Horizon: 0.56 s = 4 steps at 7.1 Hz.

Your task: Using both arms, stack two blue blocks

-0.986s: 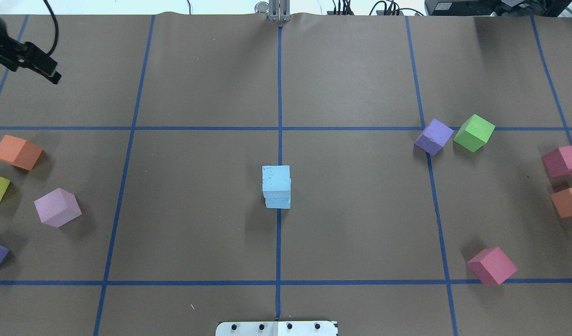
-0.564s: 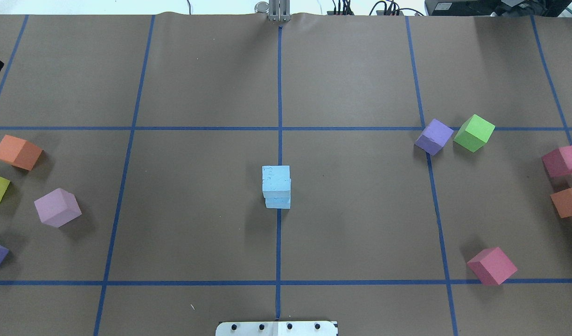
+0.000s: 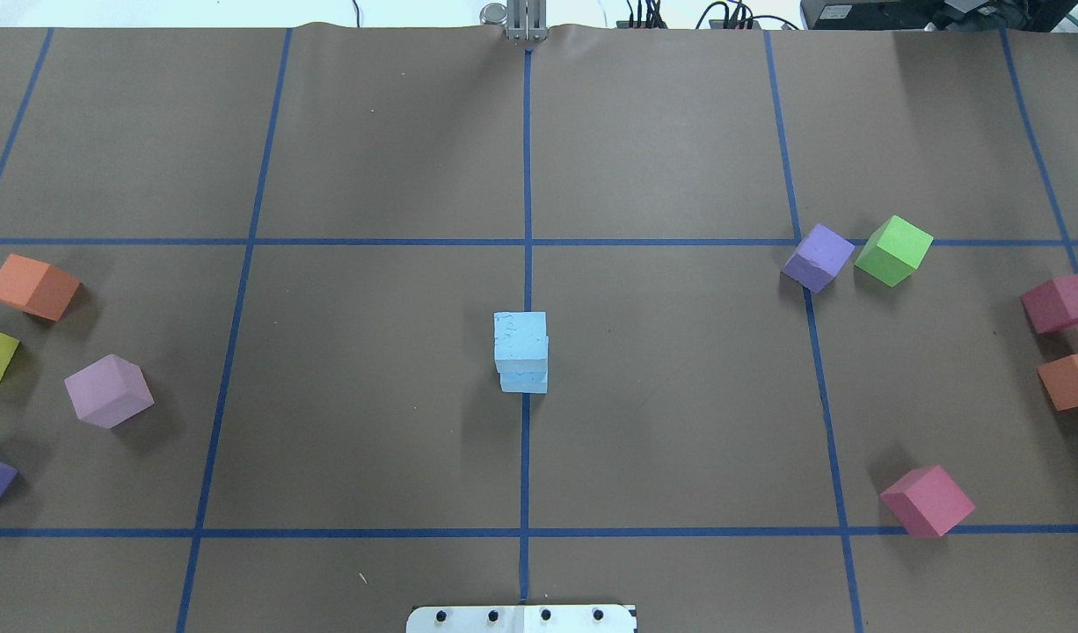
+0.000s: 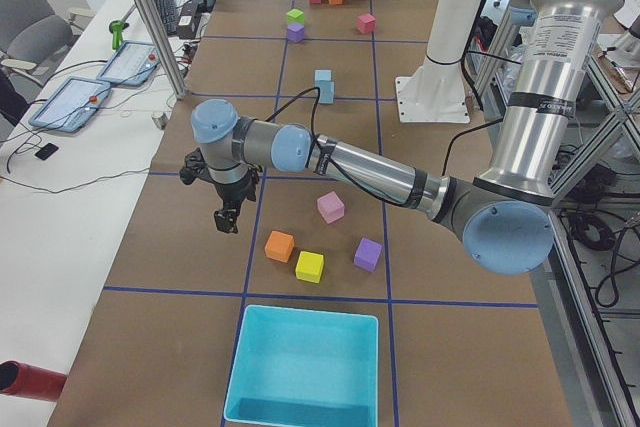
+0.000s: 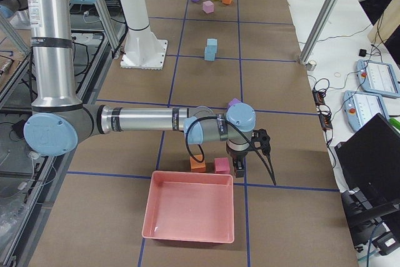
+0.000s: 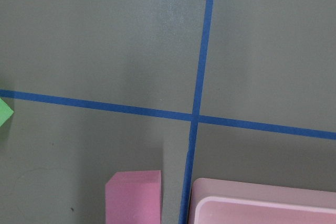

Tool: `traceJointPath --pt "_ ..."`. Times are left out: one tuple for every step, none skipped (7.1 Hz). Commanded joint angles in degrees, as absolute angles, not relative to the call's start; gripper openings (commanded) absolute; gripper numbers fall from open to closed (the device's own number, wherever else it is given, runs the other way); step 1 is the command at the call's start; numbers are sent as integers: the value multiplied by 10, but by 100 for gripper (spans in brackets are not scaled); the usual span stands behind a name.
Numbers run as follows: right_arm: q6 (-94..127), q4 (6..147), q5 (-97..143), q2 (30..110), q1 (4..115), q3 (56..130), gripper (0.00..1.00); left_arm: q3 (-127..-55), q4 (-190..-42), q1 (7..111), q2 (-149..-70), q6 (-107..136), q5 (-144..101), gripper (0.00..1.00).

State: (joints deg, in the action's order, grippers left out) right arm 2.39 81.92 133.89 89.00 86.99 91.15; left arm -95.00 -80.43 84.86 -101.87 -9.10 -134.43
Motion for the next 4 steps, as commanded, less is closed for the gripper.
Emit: traceJointPath --pt "23 817 1342 895 895 915 100 -924 -824 864 -1004 -108 -1345 98" --pt "24 817 1340 894 895 915 100 -923 -824 867 -1003 -108 -1345 98" --pt "28 818 1339 891 895 916 100 -924 -824 872 -998 -107 -1345 98" --pt "24 817 1336 893 896 917 100 -924 -824 876 -997 -107 -1345 98"
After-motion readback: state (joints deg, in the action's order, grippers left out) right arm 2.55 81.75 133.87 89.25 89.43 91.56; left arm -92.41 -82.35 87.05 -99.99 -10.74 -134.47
